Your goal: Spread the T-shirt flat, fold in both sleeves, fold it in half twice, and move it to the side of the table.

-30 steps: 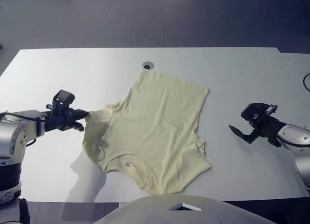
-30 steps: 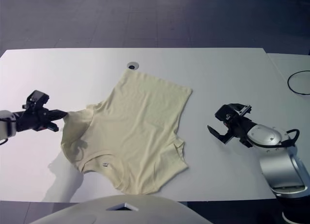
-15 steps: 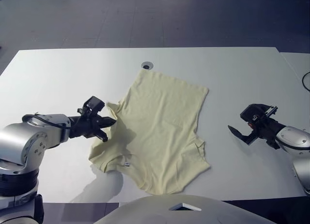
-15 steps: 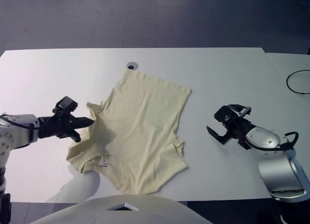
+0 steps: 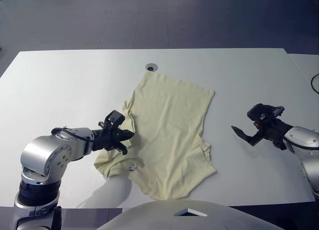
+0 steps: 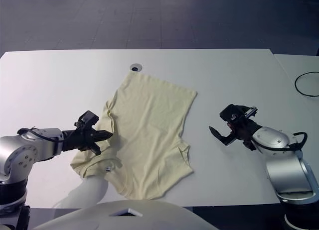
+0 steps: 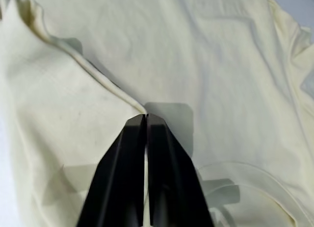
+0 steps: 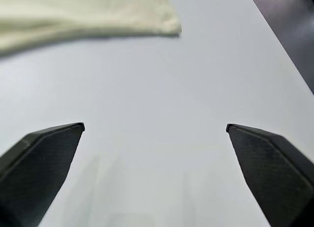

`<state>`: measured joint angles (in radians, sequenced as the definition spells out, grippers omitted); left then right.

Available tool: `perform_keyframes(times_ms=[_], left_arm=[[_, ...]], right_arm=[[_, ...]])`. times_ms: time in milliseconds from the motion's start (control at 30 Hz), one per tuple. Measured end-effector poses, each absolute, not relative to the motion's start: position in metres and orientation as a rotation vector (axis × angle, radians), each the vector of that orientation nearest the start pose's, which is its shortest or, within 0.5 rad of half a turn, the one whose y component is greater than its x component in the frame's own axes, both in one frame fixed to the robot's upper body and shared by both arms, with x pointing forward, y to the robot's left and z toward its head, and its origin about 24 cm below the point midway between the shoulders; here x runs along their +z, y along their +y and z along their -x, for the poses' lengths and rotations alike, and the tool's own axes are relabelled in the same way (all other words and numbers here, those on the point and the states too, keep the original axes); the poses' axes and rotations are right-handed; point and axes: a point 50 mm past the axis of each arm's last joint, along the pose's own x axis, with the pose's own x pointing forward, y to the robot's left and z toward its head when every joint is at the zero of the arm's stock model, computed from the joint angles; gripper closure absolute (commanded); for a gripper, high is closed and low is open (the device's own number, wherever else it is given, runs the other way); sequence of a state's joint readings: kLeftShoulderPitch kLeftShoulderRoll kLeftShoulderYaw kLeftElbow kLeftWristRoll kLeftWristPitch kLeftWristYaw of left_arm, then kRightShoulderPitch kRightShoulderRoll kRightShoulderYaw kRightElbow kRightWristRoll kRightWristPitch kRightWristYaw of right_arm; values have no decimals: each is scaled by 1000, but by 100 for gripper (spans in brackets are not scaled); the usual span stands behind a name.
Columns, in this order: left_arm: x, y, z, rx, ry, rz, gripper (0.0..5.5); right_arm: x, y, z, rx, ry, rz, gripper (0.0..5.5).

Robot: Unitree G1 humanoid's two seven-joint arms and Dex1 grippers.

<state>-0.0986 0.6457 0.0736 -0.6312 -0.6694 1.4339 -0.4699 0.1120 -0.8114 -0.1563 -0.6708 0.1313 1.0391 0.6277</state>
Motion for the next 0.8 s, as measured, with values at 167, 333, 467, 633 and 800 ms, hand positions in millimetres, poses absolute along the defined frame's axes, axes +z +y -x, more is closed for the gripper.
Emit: perform_keyframes(times_ms=[167,333,467,633,800], left_arm=[[139,177,-213,-803,663,87,407],[193,185,-232,-845,402,223,313],[196,208,-237,-703,427,208,243],[198,223,-240,-627,450,200,159],[196,224,-243,-602,463,190,81]], right_arm=[[120,-232,-178,500,749,118,10],[111,-219,-148,644,858,-160,10],[99,-208,-124,719,928,-262,10],[89,-203,-109,706,1011,-288,10],[85,-198,-107,718,1025,-303,39]])
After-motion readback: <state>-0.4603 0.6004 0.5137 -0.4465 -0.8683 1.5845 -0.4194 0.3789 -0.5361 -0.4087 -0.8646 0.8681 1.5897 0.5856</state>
